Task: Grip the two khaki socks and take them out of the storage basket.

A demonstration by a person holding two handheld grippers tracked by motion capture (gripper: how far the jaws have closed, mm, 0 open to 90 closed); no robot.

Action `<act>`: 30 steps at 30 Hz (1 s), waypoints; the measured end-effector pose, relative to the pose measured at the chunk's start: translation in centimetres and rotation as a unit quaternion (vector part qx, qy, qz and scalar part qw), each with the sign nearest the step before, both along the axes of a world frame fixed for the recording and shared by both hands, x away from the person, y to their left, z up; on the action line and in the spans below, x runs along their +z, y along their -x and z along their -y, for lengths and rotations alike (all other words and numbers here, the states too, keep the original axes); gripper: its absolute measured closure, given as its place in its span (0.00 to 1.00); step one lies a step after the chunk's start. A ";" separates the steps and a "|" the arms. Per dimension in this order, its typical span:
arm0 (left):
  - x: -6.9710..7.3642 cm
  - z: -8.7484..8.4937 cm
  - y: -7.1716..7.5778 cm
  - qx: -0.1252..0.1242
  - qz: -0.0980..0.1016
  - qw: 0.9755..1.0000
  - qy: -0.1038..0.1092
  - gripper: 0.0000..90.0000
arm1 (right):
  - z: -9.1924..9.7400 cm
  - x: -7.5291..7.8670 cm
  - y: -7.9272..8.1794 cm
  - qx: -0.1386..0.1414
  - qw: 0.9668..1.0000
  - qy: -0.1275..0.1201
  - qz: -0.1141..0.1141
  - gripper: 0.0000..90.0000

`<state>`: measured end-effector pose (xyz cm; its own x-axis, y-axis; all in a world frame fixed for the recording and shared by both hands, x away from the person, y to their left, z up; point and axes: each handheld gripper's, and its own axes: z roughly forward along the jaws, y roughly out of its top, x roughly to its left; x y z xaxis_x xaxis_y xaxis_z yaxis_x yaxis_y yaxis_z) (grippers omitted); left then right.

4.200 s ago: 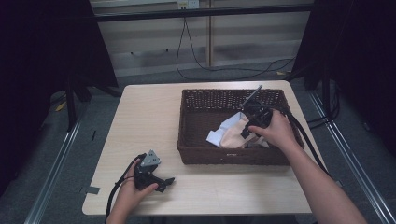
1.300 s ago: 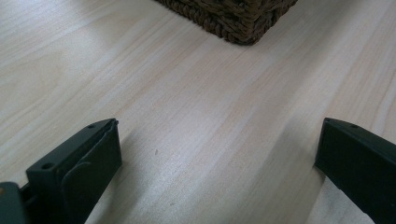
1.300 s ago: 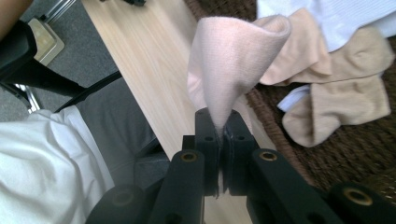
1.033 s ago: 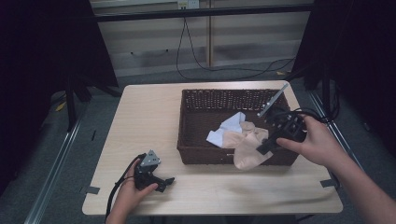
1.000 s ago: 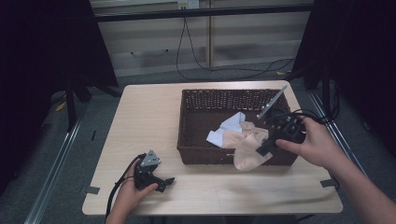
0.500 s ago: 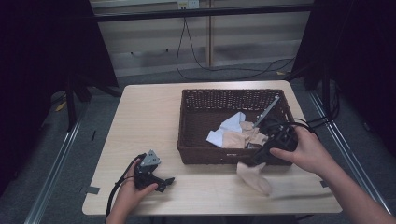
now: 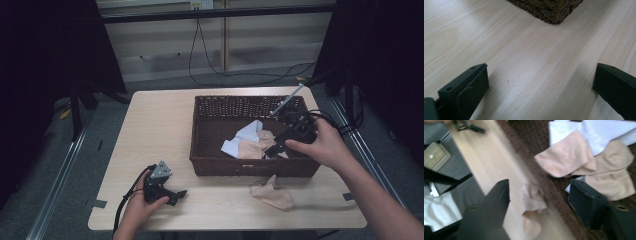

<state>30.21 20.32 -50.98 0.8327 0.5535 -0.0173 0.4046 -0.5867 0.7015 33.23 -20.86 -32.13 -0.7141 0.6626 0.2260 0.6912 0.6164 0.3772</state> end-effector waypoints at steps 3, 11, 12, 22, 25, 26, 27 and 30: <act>0.0 0.0 0.0 -0.002 0.000 1.000 -0.004 0.00 | 0.0 -0.7 -1.1 -0.014 1.000 0.008 0.004 0.28; 0.0 0.0 0.0 -0.002 0.001 1.000 -0.003 0.00 | 0.3 -3.6 -4.3 -0.053 0.998 0.027 0.017 0.21; 0.0 0.0 0.0 -0.001 0.001 1.000 -0.002 0.00 | 0.2 -4.2 -4.6 -0.054 0.998 0.032 0.016 0.21; 0.0 0.0 0.0 -0.002 0.001 1.000 -0.003 0.00 | -1.3 -7.9 -6.1 -0.052 0.997 0.060 0.015 0.34; 0.0 0.0 0.0 -0.002 0.001 1.000 -0.003 0.00 | -1.5 -8.3 -6.4 -0.046 0.997 0.062 0.017 0.44; 0.0 0.0 0.0 -0.001 0.001 1.000 -0.002 0.00 | -1.6 -8.5 -6.6 -0.046 0.997 0.064 0.015 0.47; 0.0 0.0 0.0 0.000 0.000 1.000 -0.001 0.00 | -1.7 -8.8 -6.8 -0.041 0.997 0.066 0.013 0.52; 0.0 0.0 0.0 -0.001 0.001 1.000 -0.001 0.00 | -2.0 -9.5 -7.2 -0.035 0.997 0.072 0.007 0.58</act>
